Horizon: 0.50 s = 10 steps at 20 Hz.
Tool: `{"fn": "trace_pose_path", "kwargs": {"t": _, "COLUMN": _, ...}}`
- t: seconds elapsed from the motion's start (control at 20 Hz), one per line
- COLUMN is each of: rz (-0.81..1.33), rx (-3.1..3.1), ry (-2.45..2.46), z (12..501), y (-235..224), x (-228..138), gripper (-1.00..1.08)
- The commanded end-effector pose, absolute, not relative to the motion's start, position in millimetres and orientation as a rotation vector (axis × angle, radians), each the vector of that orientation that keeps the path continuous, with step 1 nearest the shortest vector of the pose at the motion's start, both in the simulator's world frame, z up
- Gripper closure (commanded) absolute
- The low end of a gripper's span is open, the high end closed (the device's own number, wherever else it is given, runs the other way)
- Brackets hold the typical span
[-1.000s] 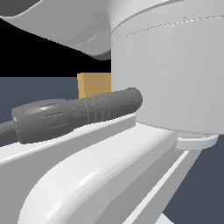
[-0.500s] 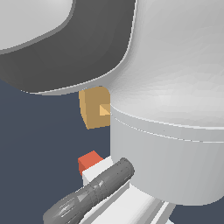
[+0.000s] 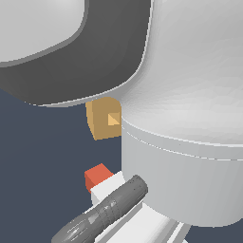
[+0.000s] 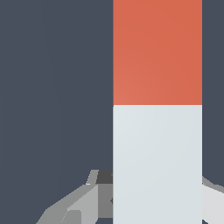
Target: Insert the peg into the horizontal hole in a box.
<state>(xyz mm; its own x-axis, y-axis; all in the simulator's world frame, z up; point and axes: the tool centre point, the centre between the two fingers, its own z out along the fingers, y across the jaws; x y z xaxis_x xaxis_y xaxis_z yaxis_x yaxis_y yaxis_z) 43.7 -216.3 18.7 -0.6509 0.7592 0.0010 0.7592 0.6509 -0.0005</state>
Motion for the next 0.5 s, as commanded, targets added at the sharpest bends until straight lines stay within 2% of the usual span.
{"fn": "trace_pose_path", "kwargs": {"t": 0.0, "rz": 0.000, "rx": -1.313, "ry": -2.854, "z": 19.0, "y": -216.7, "x": 44.0, "gripper": 1.08}}
{"fn": "trace_pose_path", "kwargs": {"t": 0.45, "rz": 0.000, "rx": -1.332, "ry": -2.844, "z": 20.9, "y": -208.8, "x": 41.8, "gripper": 1.08}}
